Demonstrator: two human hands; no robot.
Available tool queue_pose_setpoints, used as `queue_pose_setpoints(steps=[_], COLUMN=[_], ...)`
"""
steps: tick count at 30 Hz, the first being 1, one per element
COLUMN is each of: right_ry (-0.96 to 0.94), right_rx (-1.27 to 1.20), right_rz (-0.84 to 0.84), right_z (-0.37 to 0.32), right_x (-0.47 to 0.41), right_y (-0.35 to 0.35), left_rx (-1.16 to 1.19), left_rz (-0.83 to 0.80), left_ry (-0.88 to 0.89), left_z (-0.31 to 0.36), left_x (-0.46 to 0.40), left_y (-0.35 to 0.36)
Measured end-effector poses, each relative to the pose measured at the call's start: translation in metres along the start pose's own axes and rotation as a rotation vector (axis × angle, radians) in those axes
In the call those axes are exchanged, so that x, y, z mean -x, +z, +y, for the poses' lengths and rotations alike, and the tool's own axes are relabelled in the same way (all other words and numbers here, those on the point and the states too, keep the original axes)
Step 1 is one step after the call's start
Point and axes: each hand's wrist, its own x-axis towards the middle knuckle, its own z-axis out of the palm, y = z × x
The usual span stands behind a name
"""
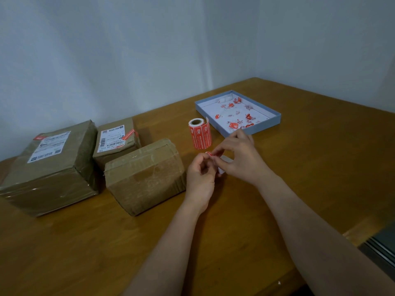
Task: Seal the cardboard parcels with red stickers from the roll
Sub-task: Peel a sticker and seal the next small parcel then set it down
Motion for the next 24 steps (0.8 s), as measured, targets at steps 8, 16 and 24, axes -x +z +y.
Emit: queue_pose_setpoints(steps=[8, 16, 24], right_ry=[-0.008, 0.047, 0.407], right_rx=[-0.001, -0.039, -0.320], right_rz=[0.010, 0.012, 0.151], right_z=[-0.0020, -0.0032, -0.0018], right_x=[0.0002, -0.0004, -0.0047], right_y=[-0.0023, -0.0024, -0.0075], left_rx=[-0.026, -0.054, -0.078], left_rz=[0.003, 0.009, 0.052], left_ry=[-0.004, 0.003, -0.017], left_z=[0.0004, 0.0015, 0.0015], left_x=[-0.0001, 0.0007, 0.0003], left_y=[0.0003, 0.0009, 0.0026])
